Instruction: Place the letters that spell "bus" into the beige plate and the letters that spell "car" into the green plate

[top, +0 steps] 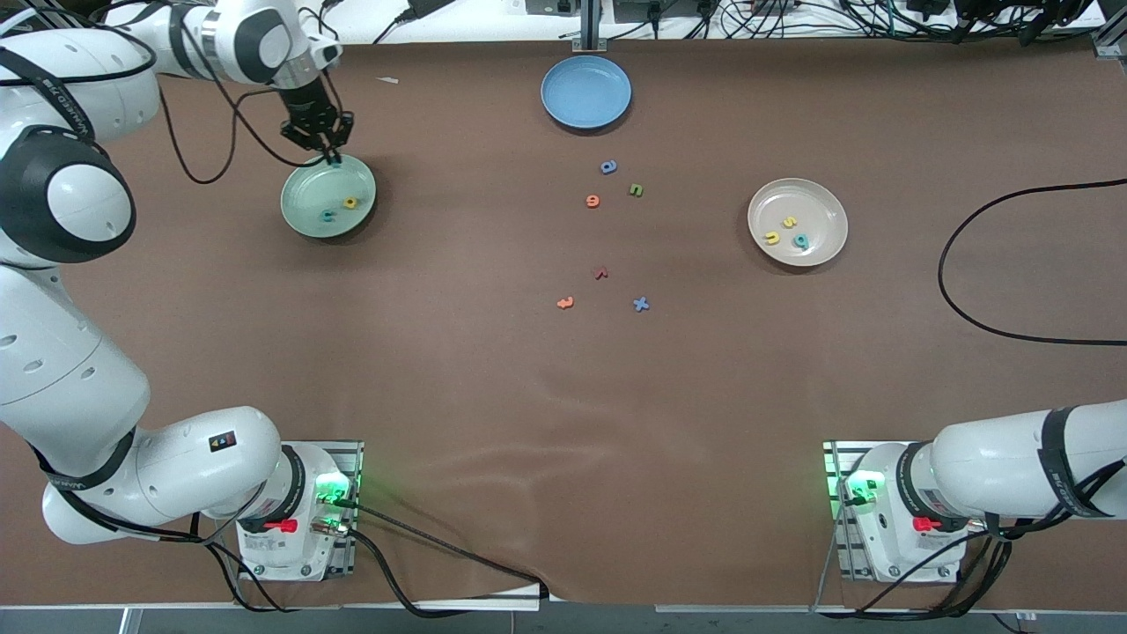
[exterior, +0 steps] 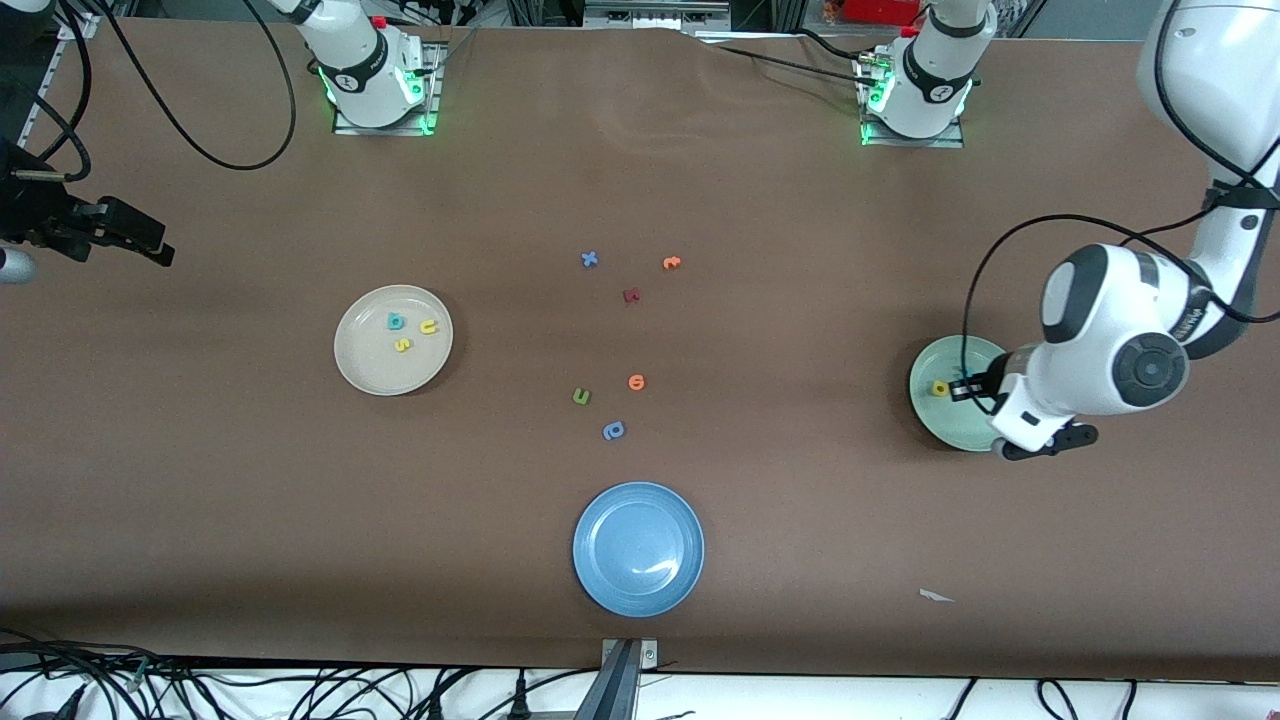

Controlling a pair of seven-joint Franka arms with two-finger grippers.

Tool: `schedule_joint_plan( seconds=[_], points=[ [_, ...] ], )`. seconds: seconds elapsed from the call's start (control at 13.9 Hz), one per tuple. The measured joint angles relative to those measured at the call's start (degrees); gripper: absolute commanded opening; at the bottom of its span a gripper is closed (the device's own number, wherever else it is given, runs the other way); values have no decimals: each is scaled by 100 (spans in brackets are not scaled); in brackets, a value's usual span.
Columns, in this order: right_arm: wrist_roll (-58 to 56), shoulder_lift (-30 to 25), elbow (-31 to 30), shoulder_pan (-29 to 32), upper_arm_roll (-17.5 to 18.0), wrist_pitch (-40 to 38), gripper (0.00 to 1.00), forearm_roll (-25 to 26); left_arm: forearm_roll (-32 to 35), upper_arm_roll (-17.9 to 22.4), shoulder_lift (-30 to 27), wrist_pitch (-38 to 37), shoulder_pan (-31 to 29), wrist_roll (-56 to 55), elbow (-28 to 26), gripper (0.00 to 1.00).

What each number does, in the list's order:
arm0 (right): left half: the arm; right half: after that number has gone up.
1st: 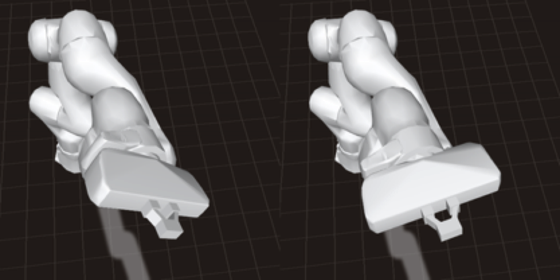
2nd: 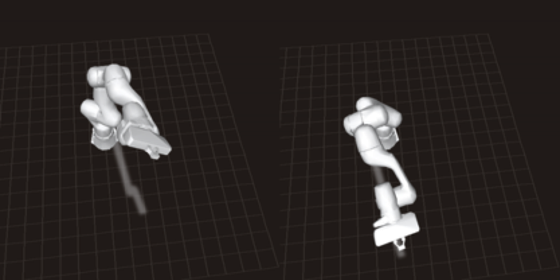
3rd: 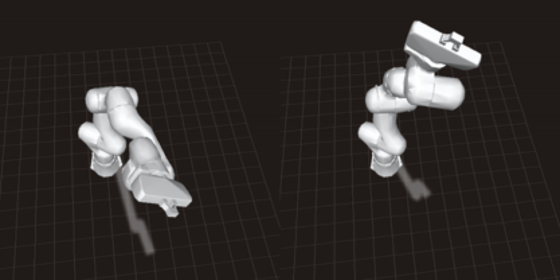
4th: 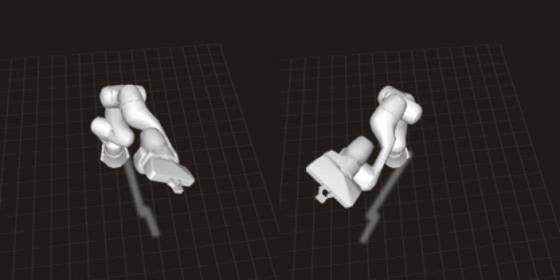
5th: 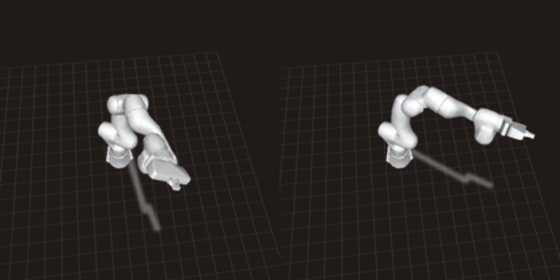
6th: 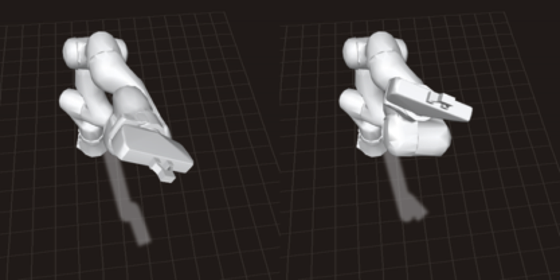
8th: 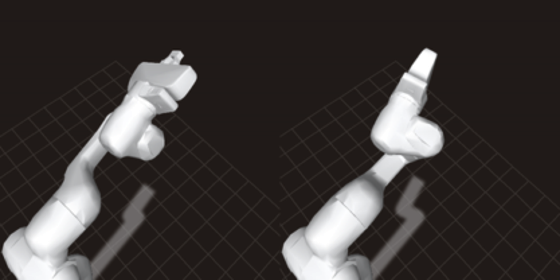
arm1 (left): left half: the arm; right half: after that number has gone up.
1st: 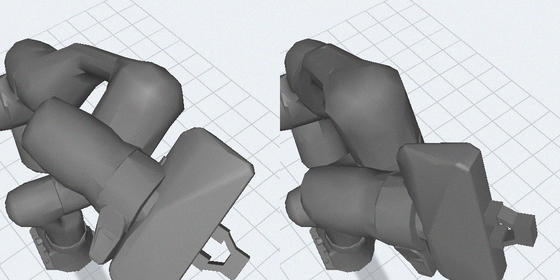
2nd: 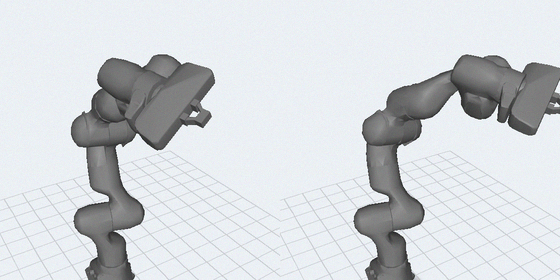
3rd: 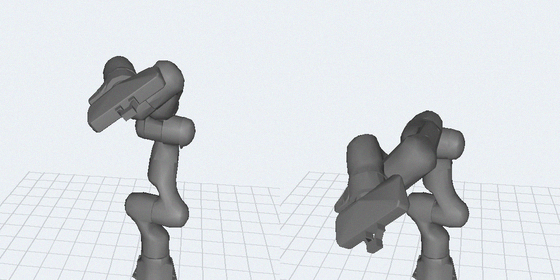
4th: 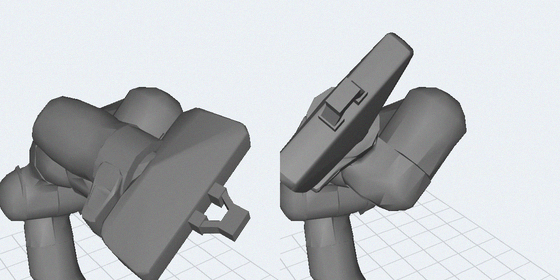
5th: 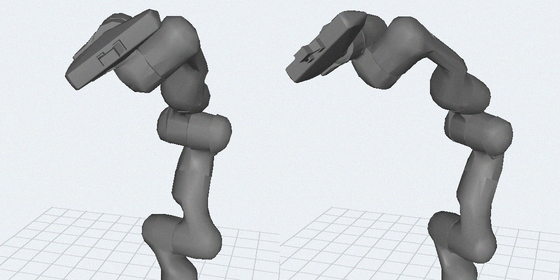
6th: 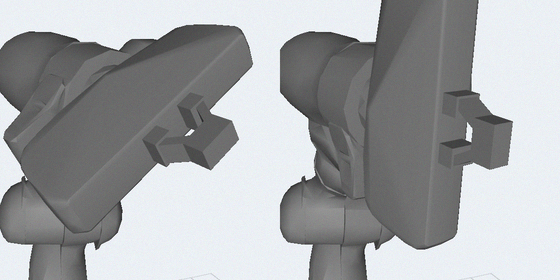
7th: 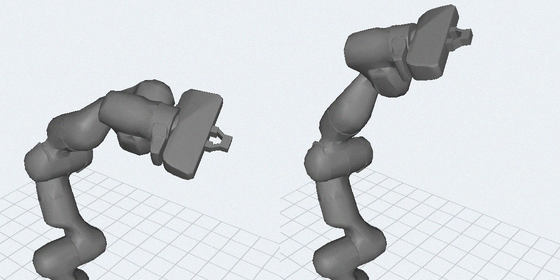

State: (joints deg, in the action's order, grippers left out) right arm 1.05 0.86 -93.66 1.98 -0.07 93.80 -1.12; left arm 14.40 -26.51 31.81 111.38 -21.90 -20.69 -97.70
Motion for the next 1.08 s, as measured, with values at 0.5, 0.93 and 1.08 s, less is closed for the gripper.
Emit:
schedule_joint_plan(
  seconds=[0.5, 0.93, 1.08],
  points=[
    [0, 3, 0, 0, 0, 0, 100, 0, 143, 10, 274, 84, -86, 99, 215, 100],
    [0, 4, 1, 0, 0, 0, 100, 0, 143, -12, 174, 74, -114, 99, 1093, 100],
    [0, 4, 2, 0, 0, 0, 100, 0, 143, -22, 70, 6, -193, 99, 1255, 100]
  ],
)
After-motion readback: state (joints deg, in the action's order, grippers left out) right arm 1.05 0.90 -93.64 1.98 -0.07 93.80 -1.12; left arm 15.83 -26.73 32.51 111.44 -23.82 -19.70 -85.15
